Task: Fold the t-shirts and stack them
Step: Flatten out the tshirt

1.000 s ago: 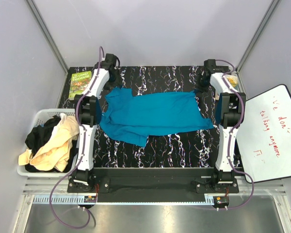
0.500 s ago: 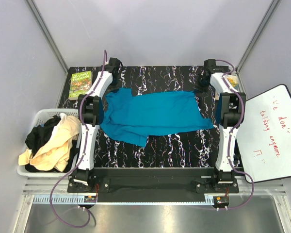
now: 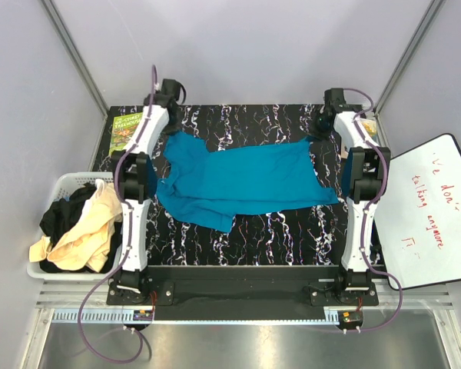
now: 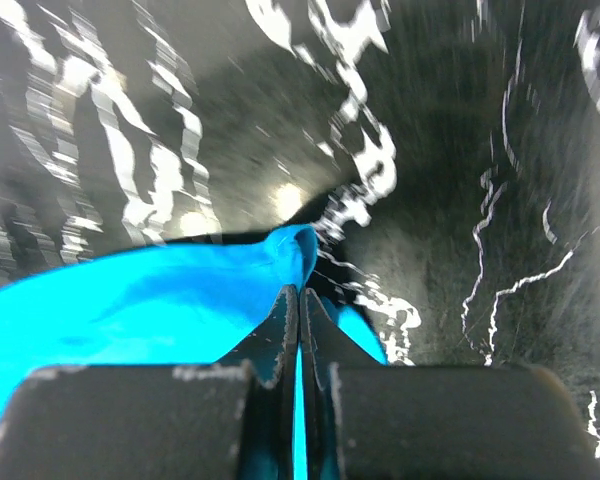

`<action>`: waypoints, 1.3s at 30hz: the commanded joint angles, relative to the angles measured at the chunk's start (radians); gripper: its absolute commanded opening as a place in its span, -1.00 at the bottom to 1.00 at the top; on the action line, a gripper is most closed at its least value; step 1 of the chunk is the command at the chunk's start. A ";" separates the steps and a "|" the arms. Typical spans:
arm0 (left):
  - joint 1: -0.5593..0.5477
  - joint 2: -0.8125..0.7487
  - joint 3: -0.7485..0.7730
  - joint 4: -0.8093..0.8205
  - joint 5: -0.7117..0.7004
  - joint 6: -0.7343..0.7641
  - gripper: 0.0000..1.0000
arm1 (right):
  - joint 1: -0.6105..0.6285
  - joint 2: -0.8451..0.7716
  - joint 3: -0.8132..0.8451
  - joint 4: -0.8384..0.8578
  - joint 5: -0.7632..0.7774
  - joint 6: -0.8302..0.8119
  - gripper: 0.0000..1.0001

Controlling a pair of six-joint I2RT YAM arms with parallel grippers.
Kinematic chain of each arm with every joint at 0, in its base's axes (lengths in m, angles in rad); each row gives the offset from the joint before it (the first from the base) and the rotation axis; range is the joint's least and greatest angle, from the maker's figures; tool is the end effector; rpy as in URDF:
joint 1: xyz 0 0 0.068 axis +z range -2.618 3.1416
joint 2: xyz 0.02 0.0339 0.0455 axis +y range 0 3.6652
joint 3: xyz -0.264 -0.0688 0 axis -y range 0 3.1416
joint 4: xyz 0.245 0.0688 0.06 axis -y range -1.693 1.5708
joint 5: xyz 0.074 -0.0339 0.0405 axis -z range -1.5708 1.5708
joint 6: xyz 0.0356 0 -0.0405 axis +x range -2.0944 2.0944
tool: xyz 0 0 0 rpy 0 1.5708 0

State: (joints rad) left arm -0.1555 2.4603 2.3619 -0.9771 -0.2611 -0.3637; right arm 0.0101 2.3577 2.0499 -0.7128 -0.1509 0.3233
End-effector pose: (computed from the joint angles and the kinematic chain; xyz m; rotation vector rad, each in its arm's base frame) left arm 0.5214 -0.0724 0.2200 -0.3552 2.5710 0.1608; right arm 0.5156 0.0106 0.1898 0.3515 2.5828 0.3163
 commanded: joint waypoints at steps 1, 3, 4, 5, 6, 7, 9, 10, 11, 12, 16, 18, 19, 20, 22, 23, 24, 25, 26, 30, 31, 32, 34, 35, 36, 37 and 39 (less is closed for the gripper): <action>0.037 -0.191 0.092 0.035 -0.012 -0.017 -1.00 | -0.004 -0.069 0.148 -0.005 -0.004 0.013 -1.00; 0.045 -0.225 0.103 0.034 0.000 -0.017 -1.00 | -0.004 -0.080 0.187 -0.011 -0.006 0.020 -1.00; 0.050 -0.241 0.100 0.035 0.020 -0.017 -1.00 | -0.004 -0.087 0.194 -0.017 -0.012 0.023 -1.00; 0.051 -0.266 0.097 0.038 0.034 -0.014 -1.00 | -0.002 -0.107 0.202 -0.019 -0.013 0.028 -1.00; 0.051 -0.282 0.099 0.038 0.043 -0.008 -1.00 | -0.002 -0.121 0.202 -0.020 -0.016 0.031 -1.00; 0.051 -0.296 0.094 0.038 0.060 -0.003 -1.00 | -0.002 -0.136 0.201 -0.022 -0.019 0.030 -1.00; 0.051 -0.357 0.074 0.040 0.074 0.000 -1.00 | 0.002 -0.193 0.190 -0.024 -0.024 0.023 -1.00; 0.051 -0.383 0.062 0.043 0.085 -0.007 -1.00 | 0.004 -0.216 0.182 -0.025 -0.019 0.017 -1.00; 0.050 -0.435 0.037 0.046 0.097 -0.009 -1.00 | 0.007 -0.269 0.168 -0.025 -0.018 -0.002 -1.00; 0.051 -0.461 0.025 0.049 0.109 -0.009 -1.00 | 0.016 -0.299 0.161 -0.025 -0.013 -0.012 -1.00; 0.048 -0.608 -0.039 0.057 0.158 0.000 -1.00 | 0.062 -0.464 0.119 -0.040 0.065 -0.069 -1.00; 0.047 -0.699 -0.079 0.066 0.181 0.005 -1.00 | 0.086 -0.573 0.096 -0.042 0.100 -0.099 -1.00; 0.042 -0.730 -0.091 0.067 0.194 0.011 -1.00 | 0.117 -0.642 0.090 -0.043 0.137 -0.111 -1.00; 0.036 -0.789 -0.113 0.071 0.194 0.017 -1.00 | 0.132 -0.676 0.078 -0.043 0.146 -0.136 -1.00; 0.016 -0.846 -0.131 0.069 0.194 0.038 -1.00 | 0.166 -0.769 0.064 -0.043 0.207 -0.154 -1.00; 0.008 -0.903 -0.153 0.068 0.194 0.046 -1.00 | 0.192 -0.800 0.049 -0.042 0.217 -0.168 -1.00; -0.002 -0.931 -0.165 0.066 0.188 0.055 -1.00 | 0.205 -0.830 0.040 -0.037 0.227 -0.173 -1.00; -0.021 -0.983 -0.174 0.060 0.186 0.072 -1.00 | 0.214 -0.891 0.029 -0.036 0.232 -0.178 -1.00; -0.032 -1.006 -0.193 0.054 0.184 0.081 -1.00 | 0.231 -0.922 0.000 -0.031 0.237 -0.185 -1.00; -0.094 -1.130 -0.234 0.028 0.152 0.121 -1.00 | 0.240 -1.100 -0.128 0.036 0.232 -0.184 -1.00; -0.114 -1.171 -0.233 0.022 0.131 0.135 -1.00 | 0.240 -1.162 -0.166 0.041 0.229 -0.182 -1.00; -0.119 -1.193 -0.227 0.009 0.122 0.138 -1.00 | 0.240 -1.190 -0.181 0.045 0.228 -0.178 -1.00; -0.127 -1.245 -0.199 0.005 0.088 0.155 -1.00 | 0.240 -1.273 -0.218 0.047 0.237 -0.171 -1.00; -0.130 -1.251 -0.161 0.002 0.076 0.161 -1.00 | 0.238 -1.285 -0.221 0.046 0.243 -0.171 -1.00; -0.131 -1.249 -0.136 0.002 0.059 0.164 -1.00 | 0.240 -1.296 -0.224 0.047 0.251 -0.171 -1.00; -0.137 -1.230 -0.107 -0.001 0.024 0.180 -1.00 | 0.240 -1.301 -0.221 0.047 0.275 -0.173 -1.00; -0.139 -1.190 -0.008 -0.002 -0.001 0.195 -1.00 | 0.240 -1.296 -0.212 0.049 0.307 -0.181 -1.00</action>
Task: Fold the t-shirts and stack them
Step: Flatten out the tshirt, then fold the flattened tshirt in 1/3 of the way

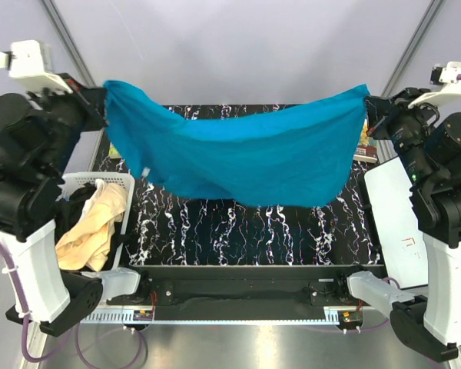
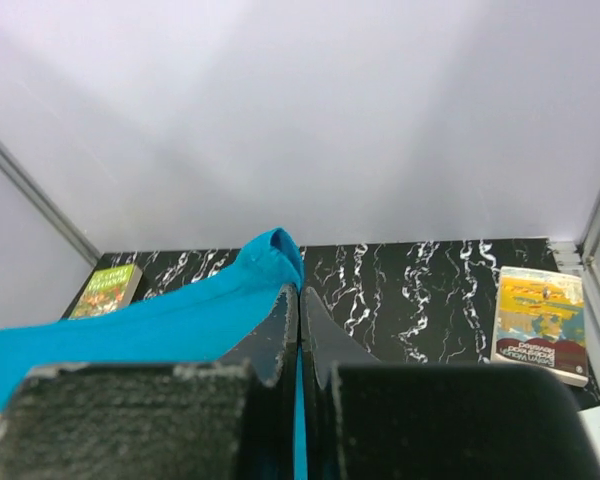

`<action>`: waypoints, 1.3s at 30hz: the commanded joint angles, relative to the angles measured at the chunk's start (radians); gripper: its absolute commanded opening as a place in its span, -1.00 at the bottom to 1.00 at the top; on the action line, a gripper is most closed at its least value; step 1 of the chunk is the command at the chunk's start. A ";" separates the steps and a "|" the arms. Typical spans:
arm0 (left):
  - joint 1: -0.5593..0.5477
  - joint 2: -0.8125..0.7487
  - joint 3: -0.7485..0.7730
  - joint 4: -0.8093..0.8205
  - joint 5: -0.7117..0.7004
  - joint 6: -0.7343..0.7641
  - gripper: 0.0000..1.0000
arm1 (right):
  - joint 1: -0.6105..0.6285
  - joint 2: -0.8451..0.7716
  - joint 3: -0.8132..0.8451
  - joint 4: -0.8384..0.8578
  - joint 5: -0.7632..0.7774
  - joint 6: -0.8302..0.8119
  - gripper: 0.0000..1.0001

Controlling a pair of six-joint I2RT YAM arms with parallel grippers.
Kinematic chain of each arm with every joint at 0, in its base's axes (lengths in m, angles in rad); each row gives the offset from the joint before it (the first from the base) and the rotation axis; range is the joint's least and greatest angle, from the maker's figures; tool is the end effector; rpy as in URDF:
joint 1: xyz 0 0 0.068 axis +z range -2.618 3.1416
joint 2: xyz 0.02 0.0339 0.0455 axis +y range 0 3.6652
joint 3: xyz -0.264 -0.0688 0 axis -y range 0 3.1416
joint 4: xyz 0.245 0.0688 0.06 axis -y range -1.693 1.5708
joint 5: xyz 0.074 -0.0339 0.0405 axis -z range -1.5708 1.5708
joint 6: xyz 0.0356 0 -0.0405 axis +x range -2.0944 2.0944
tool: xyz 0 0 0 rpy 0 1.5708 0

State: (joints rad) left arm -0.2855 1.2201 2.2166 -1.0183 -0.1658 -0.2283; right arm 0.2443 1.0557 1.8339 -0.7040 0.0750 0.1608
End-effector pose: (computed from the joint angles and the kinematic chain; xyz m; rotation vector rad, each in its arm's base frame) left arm 0.1179 -0.0285 0.5973 -0.0839 1.5965 -0.2681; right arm 0.1283 0.0292 0.5661 -0.0020 1.5027 0.2702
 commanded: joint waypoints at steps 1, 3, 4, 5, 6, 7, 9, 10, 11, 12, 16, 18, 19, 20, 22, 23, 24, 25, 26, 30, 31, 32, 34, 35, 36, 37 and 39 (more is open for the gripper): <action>-0.009 0.097 0.168 0.043 -0.100 0.055 -1.00 | 0.006 0.024 0.014 0.044 0.091 -0.026 -1.00; -0.009 0.156 0.261 0.044 -0.092 0.041 -1.00 | 0.006 0.056 0.036 0.046 0.135 -0.029 -1.00; -0.009 0.214 0.303 0.044 -0.086 0.038 -1.00 | 0.006 0.091 0.045 0.052 0.147 -0.041 -1.00; -0.009 0.243 0.322 0.046 -0.078 0.037 -1.00 | 0.004 0.114 0.050 0.058 0.166 -0.046 -1.00; -0.009 0.271 0.330 0.049 -0.080 0.032 -1.00 | 0.006 0.141 0.054 0.063 0.198 -0.047 -1.00; -0.007 0.326 0.344 0.046 -0.077 0.033 -1.00 | 0.006 0.192 0.059 0.070 0.204 -0.058 -1.00; 0.014 0.398 0.331 0.050 -0.058 0.032 -1.00 | 0.004 0.278 0.067 0.084 0.213 -0.053 -1.00; 0.028 0.422 0.318 0.043 -0.048 0.027 -1.00 | 0.006 0.306 0.062 0.092 0.210 -0.052 -1.00; 0.045 0.447 0.307 0.041 -0.026 0.020 -1.00 | 0.004 0.335 0.061 0.104 0.210 -0.049 -1.00; 0.087 0.496 0.296 0.041 0.030 0.003 -1.00 | 0.004 0.393 0.059 0.112 0.207 -0.047 -1.00; 0.157 0.633 0.258 0.052 0.100 0.000 -1.00 | -0.014 0.559 0.044 0.133 0.190 -0.035 -1.00; 0.190 0.726 0.255 0.061 0.129 0.001 -1.00 | -0.045 0.671 0.031 0.161 0.169 -0.027 -1.00; 0.201 0.764 0.259 0.070 0.141 0.001 -1.00 | -0.054 0.711 0.031 0.172 0.158 -0.017 -1.00; 0.212 0.798 0.259 0.076 0.149 -0.002 -1.00 | -0.066 0.751 0.031 0.198 0.146 -0.011 -1.00; 0.239 0.912 0.284 0.095 0.184 -0.009 -1.00 | -0.099 0.883 0.065 0.216 0.115 0.009 -1.00; 0.247 0.953 0.301 0.095 0.190 -0.011 -1.00 | -0.108 0.935 0.091 0.224 0.109 0.013 -1.00; 0.261 1.029 0.334 0.093 0.209 -0.022 -1.00 | -0.121 1.036 0.157 0.225 0.108 0.016 -1.00; 0.267 1.058 0.342 0.102 0.224 -0.029 -1.00 | -0.129 1.085 0.198 0.222 0.106 0.017 -1.00; 0.278 1.084 0.354 0.106 0.256 -0.037 -1.00 | -0.134 1.131 0.241 0.215 0.105 0.022 -1.00; 0.278 1.136 0.316 0.156 0.307 -0.048 -1.00 | -0.151 1.335 0.467 0.192 0.094 0.019 -1.00; 0.278 1.136 0.310 0.156 0.311 -0.048 -1.00 | -0.151 1.360 0.502 0.175 0.091 0.011 -1.00; 0.276 1.131 0.302 0.159 0.328 -0.040 -1.00 | -0.151 1.395 0.557 0.164 0.080 0.003 -1.00; 0.273 1.115 0.269 0.156 0.327 -0.026 -1.00 | -0.151 1.409 0.582 0.150 0.078 -0.006 -1.00; 0.273 1.089 0.249 0.156 0.322 -0.017 -1.00 | -0.151 1.400 0.573 0.149 0.069 -0.007 -1.00; 0.275 1.072 0.211 0.153 0.322 -0.014 -1.00 | -0.149 1.391 0.562 0.150 0.065 -0.004 -1.00; 0.275 1.058 0.187 0.152 0.325 -0.013 -1.00 | -0.151 1.380 0.550 0.149 0.059 -0.003 -1.00; 0.270 1.006 0.122 0.135 0.327 -0.006 -1.00 | -0.149 1.333 0.490 0.150 0.046 0.008 -1.00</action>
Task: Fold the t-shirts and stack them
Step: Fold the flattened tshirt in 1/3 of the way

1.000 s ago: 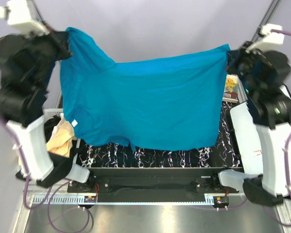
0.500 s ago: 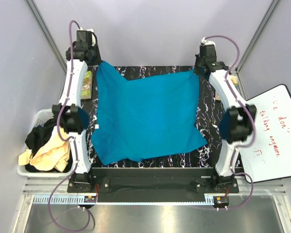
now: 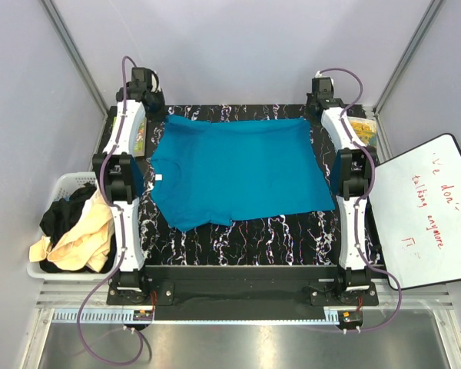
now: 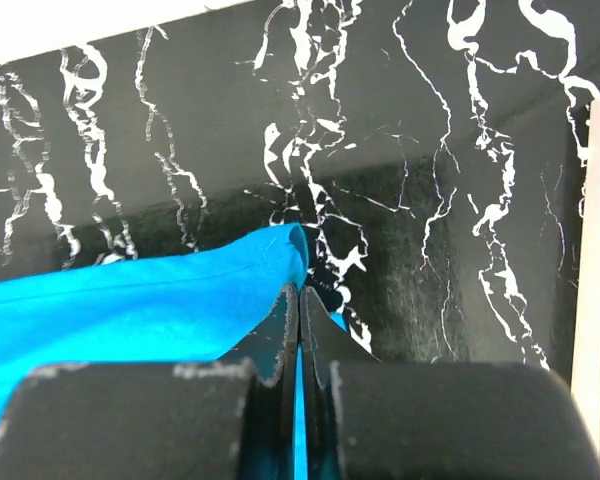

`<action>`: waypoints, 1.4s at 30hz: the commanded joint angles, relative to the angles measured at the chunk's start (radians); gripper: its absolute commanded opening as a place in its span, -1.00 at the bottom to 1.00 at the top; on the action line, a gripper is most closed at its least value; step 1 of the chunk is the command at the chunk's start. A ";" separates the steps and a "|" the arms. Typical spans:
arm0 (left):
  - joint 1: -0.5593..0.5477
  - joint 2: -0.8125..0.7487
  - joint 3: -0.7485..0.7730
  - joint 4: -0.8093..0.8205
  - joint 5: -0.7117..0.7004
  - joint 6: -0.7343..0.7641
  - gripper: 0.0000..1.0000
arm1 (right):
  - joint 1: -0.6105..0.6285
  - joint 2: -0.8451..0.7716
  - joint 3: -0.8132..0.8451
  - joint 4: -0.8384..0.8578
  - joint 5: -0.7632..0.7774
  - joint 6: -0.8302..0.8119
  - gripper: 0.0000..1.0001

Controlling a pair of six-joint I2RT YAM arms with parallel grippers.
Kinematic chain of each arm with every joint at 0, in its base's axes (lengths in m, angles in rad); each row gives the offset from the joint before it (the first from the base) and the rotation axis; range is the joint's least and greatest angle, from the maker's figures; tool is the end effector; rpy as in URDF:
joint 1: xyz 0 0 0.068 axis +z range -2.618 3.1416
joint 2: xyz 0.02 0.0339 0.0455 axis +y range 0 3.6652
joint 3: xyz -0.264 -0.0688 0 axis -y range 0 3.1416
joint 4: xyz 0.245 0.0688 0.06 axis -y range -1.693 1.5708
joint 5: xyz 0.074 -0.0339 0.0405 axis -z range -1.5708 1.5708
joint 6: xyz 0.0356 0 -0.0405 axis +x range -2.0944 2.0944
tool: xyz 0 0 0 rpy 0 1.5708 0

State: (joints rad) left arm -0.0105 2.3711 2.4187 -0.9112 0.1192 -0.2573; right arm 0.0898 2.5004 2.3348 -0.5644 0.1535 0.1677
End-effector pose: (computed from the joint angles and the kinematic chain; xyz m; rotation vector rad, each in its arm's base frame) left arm 0.5223 -0.0097 0.2858 -0.2473 2.4313 -0.2649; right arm 0.5627 0.0452 0.2174 0.1678 2.2846 -0.0432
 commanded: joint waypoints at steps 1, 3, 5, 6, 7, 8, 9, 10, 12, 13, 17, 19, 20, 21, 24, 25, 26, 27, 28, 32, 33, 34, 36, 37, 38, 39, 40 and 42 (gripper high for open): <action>-0.005 -0.165 -0.104 0.018 0.040 0.023 -1.00 | 0.004 -0.129 -0.032 0.011 -0.034 0.004 -1.00; -0.009 -0.226 -0.177 -0.003 0.025 0.012 -1.00 | 0.005 -0.195 -0.110 0.009 -0.040 0.015 -1.00; -0.011 -0.284 -0.246 -0.020 0.019 -0.008 -1.00 | 0.004 -0.259 -0.191 0.008 -0.042 0.027 -1.00; -0.011 -0.302 -0.265 -0.041 0.020 -0.014 -1.00 | 0.005 -0.280 -0.218 0.011 -0.049 0.038 -1.00; -0.016 -0.315 -0.279 -0.057 0.022 -0.017 -1.00 | 0.005 -0.299 -0.244 0.009 -0.054 0.038 -1.00; -0.019 -0.334 -0.302 -0.077 0.011 -0.020 -1.00 | 0.004 -0.328 -0.296 0.008 -0.063 0.035 -1.00; -0.022 -0.340 -0.317 -0.113 0.005 -0.023 -1.00 | 0.005 -0.346 -0.325 0.008 -0.060 0.036 -1.00; -0.028 -0.352 -0.334 -0.126 0.005 -0.028 -1.00 | 0.004 -0.360 -0.354 0.009 -0.058 0.039 -1.00; -0.034 -0.366 -0.384 -0.161 -0.003 -0.036 -1.00 | 0.005 -0.394 -0.434 0.006 -0.066 0.041 -1.00; -0.040 -0.381 -0.403 -0.167 -0.009 -0.046 -1.00 | 0.005 -0.414 -0.487 0.006 -0.074 0.044 -1.00; -0.057 -0.418 -0.536 -0.186 -0.018 -0.056 -1.00 | 0.004 -0.439 -0.594 0.004 -0.089 0.067 -1.00; -0.065 -0.424 -0.578 -0.205 -0.027 -0.053 -0.98 | 0.005 -0.436 -0.632 -0.002 -0.107 0.070 -1.00; -0.068 -0.424 -0.589 -0.236 -0.038 -0.056 -0.93 | 0.004 -0.431 -0.638 -0.006 -0.111 0.073 -1.00; -0.074 -0.426 -0.595 -0.251 -0.056 -0.060 -1.00 | 0.004 -0.428 -0.647 -0.014 -0.118 0.073 -1.00; -0.080 -0.457 -0.655 -0.273 -0.111 -0.083 -1.00 | 0.005 -0.414 -0.678 -0.022 -0.140 0.078 -1.00; -0.082 -0.478 -0.690 -0.272 -0.112 -0.097 -1.00 | 0.005 -0.407 -0.690 -0.025 -0.146 0.081 -1.00; -0.083 -0.487 -0.707 -0.265 -0.107 -0.103 -1.00 | 0.004 -0.403 -0.693 -0.026 -0.149 0.084 -1.00; -0.092 -0.495 -0.724 -0.262 -0.102 -0.103 -1.00 | 0.005 -0.397 -0.696 -0.026 -0.150 0.085 -1.00; -0.098 -0.503 -0.745 -0.262 -0.108 -0.102 -1.00 | 0.005 -0.379 -0.698 -0.028 -0.175 0.087 -1.00; -0.124 -0.523 -0.785 -0.253 -0.116 -0.105 -1.00 | 0.005 -0.344 -0.695 -0.040 -0.190 0.096 -1.00; -0.131 -0.532 -0.785 -0.255 -0.118 -0.103 -1.00 | 0.004 -0.338 -0.697 -0.040 -0.180 0.098 -1.00; -0.135 -0.538 -0.788 -0.252 -0.145 -0.103 -1.00 | 0.005 -0.331 -0.704 -0.042 -0.174 0.101 -1.00; -0.143 -0.553 -0.788 -0.255 -0.145 -0.100 -1.00 | 0.005 -0.322 -0.704 -0.046 -0.160 0.105 -1.00; -0.146 -0.559 -0.793 -0.253 -0.147 -0.096 -1.00 | 0.005 -0.313 -0.706 -0.048 -0.135 0.111 -0.93; -0.149 -0.564 -0.796 -0.253 -0.151 -0.094 -1.00 | 0.005 -0.307 -0.704 -0.051 -0.129 0.115 -0.90; -0.154 -0.573 -0.799 -0.255 -0.161 -0.089 -1.00 | 0.004 -0.301 -0.701 -0.063 -0.118 0.113 -0.84; -0.154 -0.575 -0.808 -0.259 -0.162 -0.089 -1.00 | 0.004 -0.290 -0.691 -0.071 -0.111 0.116 -0.47; -0.157 -0.588 -0.817 -0.259 -0.165 -0.086 -1.00 | 0.005 -0.284 -0.681 -0.089 -0.094 0.119 -0.34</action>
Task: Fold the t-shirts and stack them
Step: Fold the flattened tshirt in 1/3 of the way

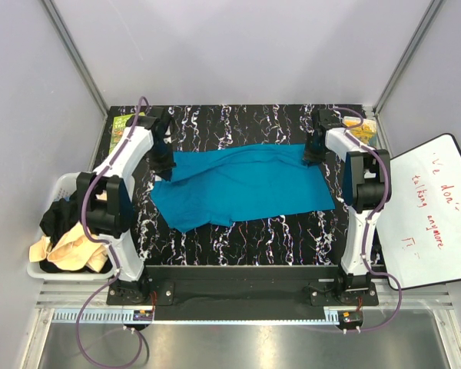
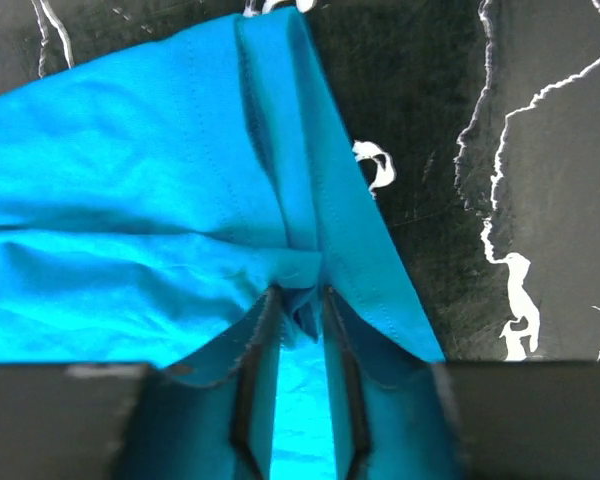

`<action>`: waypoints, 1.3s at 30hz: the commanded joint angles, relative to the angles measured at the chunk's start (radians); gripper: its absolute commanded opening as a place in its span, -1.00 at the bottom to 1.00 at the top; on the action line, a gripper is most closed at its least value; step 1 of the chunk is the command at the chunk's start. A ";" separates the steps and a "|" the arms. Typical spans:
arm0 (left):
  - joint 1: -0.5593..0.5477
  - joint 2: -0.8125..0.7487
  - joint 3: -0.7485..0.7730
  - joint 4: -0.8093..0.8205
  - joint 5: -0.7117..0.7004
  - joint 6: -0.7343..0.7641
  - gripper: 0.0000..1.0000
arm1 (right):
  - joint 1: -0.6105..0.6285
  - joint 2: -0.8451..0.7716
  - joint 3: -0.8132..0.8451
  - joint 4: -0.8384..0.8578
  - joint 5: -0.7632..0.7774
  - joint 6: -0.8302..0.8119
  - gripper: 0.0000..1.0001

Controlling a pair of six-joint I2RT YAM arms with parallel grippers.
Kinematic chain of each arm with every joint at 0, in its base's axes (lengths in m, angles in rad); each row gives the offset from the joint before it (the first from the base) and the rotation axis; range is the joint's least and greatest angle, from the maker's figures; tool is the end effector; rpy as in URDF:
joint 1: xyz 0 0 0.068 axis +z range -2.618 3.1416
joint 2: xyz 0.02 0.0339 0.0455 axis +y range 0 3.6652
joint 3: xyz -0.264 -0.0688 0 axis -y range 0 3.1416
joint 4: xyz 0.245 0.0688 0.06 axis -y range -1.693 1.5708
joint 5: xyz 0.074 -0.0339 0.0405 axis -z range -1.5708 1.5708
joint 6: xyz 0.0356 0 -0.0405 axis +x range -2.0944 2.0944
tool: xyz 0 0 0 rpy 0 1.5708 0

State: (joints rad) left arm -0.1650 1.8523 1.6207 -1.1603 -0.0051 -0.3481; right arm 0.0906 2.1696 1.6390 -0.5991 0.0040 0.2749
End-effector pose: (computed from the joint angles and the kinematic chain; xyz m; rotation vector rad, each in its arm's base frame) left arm 0.3601 -0.0598 0.2614 -0.2719 2.9542 -0.0602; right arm 0.4554 0.0412 0.1602 0.2501 2.6936 0.1049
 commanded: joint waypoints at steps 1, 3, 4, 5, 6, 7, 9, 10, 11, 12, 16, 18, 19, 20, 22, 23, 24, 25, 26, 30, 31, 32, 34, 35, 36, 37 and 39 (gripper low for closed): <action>-0.002 -0.076 -0.025 -0.012 -0.047 0.004 -1.00 | 0.005 0.044 0.015 -0.054 0.062 0.015 -0.35; -0.005 -0.091 -0.025 -0.015 -0.068 0.008 -1.00 | 0.003 0.032 0.015 -0.053 0.089 0.020 -0.69; -0.007 -0.097 -0.027 -0.021 -0.075 0.011 -1.00 | 0.003 0.018 0.015 -0.050 0.102 0.029 -0.90; -0.007 -0.100 -0.028 -0.025 -0.081 0.011 -1.00 | 0.004 0.013 0.018 -0.044 0.109 0.032 -1.00; -0.007 -0.108 -0.036 -0.026 -0.085 0.015 -1.00 | 0.003 0.004 0.027 -0.041 0.117 0.032 -1.00; -0.007 -0.113 -0.042 -0.030 -0.087 0.017 -1.00 | 0.003 0.004 0.034 -0.039 0.119 0.029 -1.00; -0.010 -0.120 -0.071 -0.032 -0.085 0.020 -1.00 | 0.004 0.002 0.059 -0.037 0.128 0.027 -1.00; -0.011 -0.125 -0.084 -0.032 -0.087 0.020 -1.00 | 0.003 0.001 0.065 -0.039 0.136 0.026 -1.00; -0.014 -0.128 -0.097 -0.029 -0.088 0.020 -1.00 | 0.004 -0.001 0.071 -0.039 0.142 0.026 -1.00; -0.018 -0.133 -0.122 -0.030 -0.088 0.018 -1.00 | 0.005 -0.002 0.082 -0.039 0.154 0.027 -1.00; -0.028 -0.124 -0.182 -0.032 -0.052 0.017 -1.00 | 0.004 0.009 0.105 -0.041 0.159 0.033 -0.99; -0.034 -0.102 -0.218 -0.035 -0.027 0.015 -1.00 | 0.003 0.007 0.110 -0.045 0.151 0.038 -0.65; -0.034 -0.093 -0.226 -0.045 -0.024 0.012 -0.97 | 0.003 0.004 0.111 -0.050 0.149 0.041 -0.37; -0.036 -0.070 -0.232 -0.055 -0.018 0.014 -0.76 | 0.003 0.001 0.111 -0.054 0.148 0.044 -0.14; -0.036 -0.064 -0.234 -0.065 -0.013 0.018 -0.15 | 0.003 -0.027 0.107 -0.062 0.146 0.043 0.25; -0.037 -0.077 -0.232 -0.065 -0.013 0.021 0.43 | 0.004 -0.040 0.102 -0.062 0.149 0.043 0.35; -0.039 -0.087 -0.219 -0.065 -0.022 0.023 0.75 | 0.005 -0.072 0.093 -0.064 0.162 0.041 0.42; -0.041 -0.099 -0.208 -0.058 -0.024 0.027 0.98 | 0.005 -0.089 0.090 -0.064 0.169 0.038 0.60; -0.044 -0.120 -0.196 -0.053 -0.029 0.031 0.98 | 0.005 -0.106 0.085 -0.064 0.177 0.035 0.67; -0.044 -0.117 -0.116 -0.021 -0.029 0.041 0.98 | 0.005 -0.166 0.099 -0.062 0.182 0.017 0.77; -0.045 -0.104 -0.105 -0.006 -0.023 0.043 0.98 | 0.005 -0.168 0.107 -0.062 0.179 0.012 0.77; -0.047 -0.067 -0.094 -0.001 -0.019 0.044 0.98 | 0.005 -0.168 0.113 -0.064 0.180 0.012 0.77; -0.050 -0.022 -0.065 0.022 -0.009 0.054 0.98 | 0.003 -0.157 0.134 -0.062 0.177 0.014 0.77; -0.056 0.022 -0.052 0.030 -0.004 0.058 0.98 | 0.004 -0.153 0.140 -0.065 0.174 0.018 0.77; -0.060 0.044 -0.027 0.042 -0.001 0.069 0.98 | 0.003 -0.140 0.157 -0.068 0.165 0.021 0.77; -0.064 0.065 -0.009 0.056 -0.001 0.072 0.98 | 0.004 -0.134 0.165 -0.071 0.160 0.027 0.76; -0.071 0.126 0.042 0.070 -0.001 0.081 0.92 | 0.004 -0.116 0.185 -0.076 0.140 0.038 0.76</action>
State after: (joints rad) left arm -0.2176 1.8790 1.5784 -1.1526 -0.0307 -0.3023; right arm 0.0937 2.0525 1.7653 -0.6697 0.1558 0.3004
